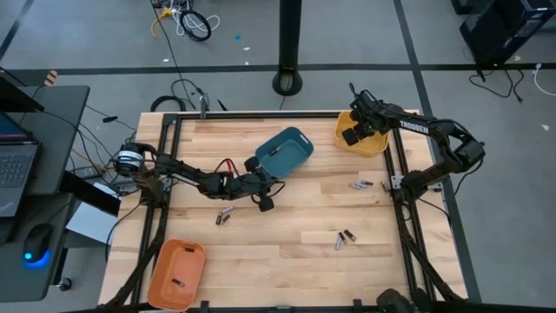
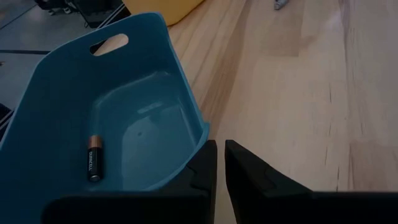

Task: Sort batteries
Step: Put the white battery into the yellow bin, then put the large black battery into the blue bin

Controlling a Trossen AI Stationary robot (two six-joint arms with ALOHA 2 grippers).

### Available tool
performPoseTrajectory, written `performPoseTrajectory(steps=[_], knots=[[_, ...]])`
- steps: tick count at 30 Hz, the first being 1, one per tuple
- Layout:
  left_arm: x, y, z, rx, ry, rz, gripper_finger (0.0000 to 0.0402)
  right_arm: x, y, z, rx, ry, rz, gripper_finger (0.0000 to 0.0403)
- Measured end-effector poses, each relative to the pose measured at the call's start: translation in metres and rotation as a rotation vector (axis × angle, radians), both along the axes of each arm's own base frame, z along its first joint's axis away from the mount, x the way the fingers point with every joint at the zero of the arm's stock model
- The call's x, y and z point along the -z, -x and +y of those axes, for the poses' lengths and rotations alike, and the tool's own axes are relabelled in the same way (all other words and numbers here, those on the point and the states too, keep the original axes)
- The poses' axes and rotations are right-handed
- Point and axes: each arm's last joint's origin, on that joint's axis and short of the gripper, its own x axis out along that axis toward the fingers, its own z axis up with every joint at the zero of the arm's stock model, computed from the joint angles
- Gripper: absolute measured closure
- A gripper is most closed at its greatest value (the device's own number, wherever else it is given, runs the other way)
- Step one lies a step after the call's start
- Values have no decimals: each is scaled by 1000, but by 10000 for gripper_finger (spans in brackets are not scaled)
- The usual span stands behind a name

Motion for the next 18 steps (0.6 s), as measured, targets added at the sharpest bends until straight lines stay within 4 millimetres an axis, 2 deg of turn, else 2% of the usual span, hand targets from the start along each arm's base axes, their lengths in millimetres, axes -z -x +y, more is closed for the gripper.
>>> performPoseTrajectory(steps=[6, 11, 14, 18], knots=[[0, 0, 0, 0, 0, -1, 363, -2, 0, 0, -50, -9, 26, 286], [-3, 0, 0, 2, 0, -14, 363, -28, -8, 7, -129, 1, 57, 302], [-8, 1, -2, 16, -13, -26, 363, -50, -16, 24, -202, 49, 28, 339], [-14, 0, -8, 49, -34, -54, 363, -74, -23, 64, -340, 93, -40, 392]])
